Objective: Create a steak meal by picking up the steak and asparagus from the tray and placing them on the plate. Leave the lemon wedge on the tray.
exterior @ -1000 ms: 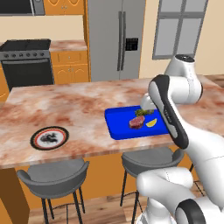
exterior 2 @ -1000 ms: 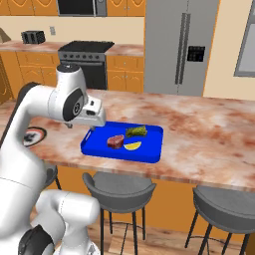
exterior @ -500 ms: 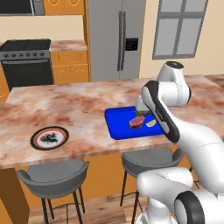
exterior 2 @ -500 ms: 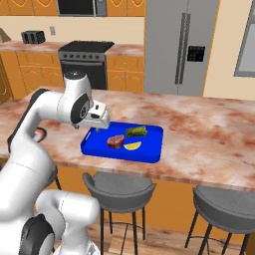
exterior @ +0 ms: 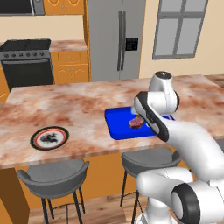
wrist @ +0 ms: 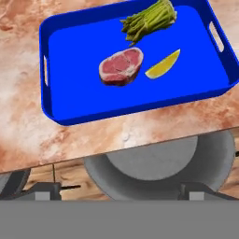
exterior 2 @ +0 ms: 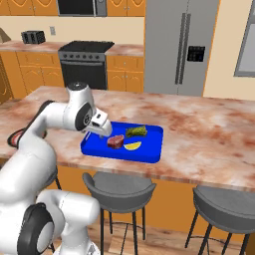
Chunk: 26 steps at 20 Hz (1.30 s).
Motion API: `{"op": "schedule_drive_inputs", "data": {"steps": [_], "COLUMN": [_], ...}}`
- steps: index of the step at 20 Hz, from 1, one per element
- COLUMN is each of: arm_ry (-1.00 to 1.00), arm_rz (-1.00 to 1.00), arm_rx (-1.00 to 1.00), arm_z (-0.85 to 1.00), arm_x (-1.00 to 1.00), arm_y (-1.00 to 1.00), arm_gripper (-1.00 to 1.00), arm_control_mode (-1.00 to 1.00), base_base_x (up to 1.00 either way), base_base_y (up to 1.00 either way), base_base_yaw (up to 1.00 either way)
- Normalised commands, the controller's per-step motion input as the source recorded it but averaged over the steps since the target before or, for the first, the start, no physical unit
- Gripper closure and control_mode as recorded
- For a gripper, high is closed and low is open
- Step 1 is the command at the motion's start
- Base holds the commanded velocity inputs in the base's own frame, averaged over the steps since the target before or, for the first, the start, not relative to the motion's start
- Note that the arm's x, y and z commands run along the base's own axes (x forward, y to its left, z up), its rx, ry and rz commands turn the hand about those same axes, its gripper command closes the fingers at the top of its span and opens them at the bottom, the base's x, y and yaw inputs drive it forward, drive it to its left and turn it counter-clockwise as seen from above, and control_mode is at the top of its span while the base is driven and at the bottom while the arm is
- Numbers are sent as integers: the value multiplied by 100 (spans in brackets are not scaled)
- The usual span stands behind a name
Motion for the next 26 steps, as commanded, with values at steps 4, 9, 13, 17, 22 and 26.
{"op": "schedule_drive_inputs", "data": {"steps": [4,9,13,17,22,26], "arm_ry": [1,4,2,0,0,2], "arm_rz": [-18,-17,-10,-4,0,0], "arm_rx": [0,3,4,5,5,5], "arm_z": [-36,-29,-16,-15,-8,-6], "arm_x": [49,58,49,37,20,17], "arm_y": [0,0,0,0,-8,-8], "arm_gripper": [-100,-100,-100,-100,-100,-100], "arm_control_mode": [-100,-100,-100,-100,-100,-100], "base_base_x": [0,0,0,0,0,0], "base_base_y": [0,0,0,0,0,0], "base_base_yaw": [0,0,0,0,0,0]}}
